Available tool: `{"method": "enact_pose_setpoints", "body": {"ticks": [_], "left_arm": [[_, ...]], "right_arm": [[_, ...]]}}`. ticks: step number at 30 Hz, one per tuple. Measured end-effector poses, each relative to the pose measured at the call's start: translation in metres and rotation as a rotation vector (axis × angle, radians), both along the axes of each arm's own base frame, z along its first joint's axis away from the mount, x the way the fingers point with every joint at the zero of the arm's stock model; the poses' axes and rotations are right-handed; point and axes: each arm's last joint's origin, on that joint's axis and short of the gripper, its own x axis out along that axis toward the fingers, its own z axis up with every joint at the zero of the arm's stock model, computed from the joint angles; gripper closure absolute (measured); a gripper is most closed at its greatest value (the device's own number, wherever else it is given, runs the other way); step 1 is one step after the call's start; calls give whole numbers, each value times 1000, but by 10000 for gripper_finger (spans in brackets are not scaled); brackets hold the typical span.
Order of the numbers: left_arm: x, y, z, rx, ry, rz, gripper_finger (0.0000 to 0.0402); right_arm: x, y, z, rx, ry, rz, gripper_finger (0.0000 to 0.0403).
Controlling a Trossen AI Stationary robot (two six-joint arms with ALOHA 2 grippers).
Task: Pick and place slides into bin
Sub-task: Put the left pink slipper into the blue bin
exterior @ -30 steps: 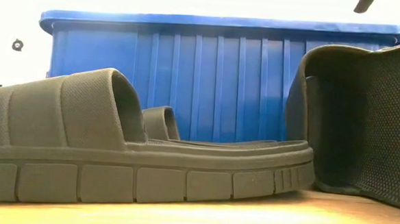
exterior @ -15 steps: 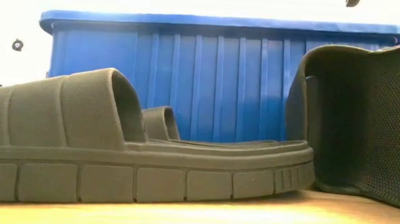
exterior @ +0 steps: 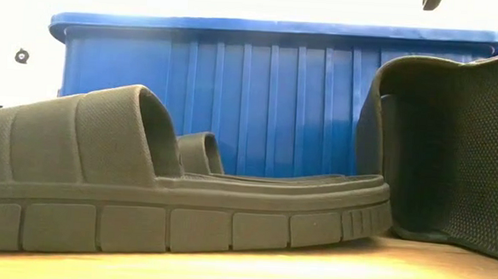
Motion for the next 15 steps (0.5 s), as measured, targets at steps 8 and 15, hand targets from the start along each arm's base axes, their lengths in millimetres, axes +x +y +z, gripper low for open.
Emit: {"method": "enact_pose_setpoints", "body": {"ticks": [8,15], "left_arm": [[8,-34,-24,204,205,-82,180],[15,-87,-59,490,237,-158,180]], "right_arm": [[1,0,0,1,2,0,256],[0,0,0,0,1,0,259]]}}
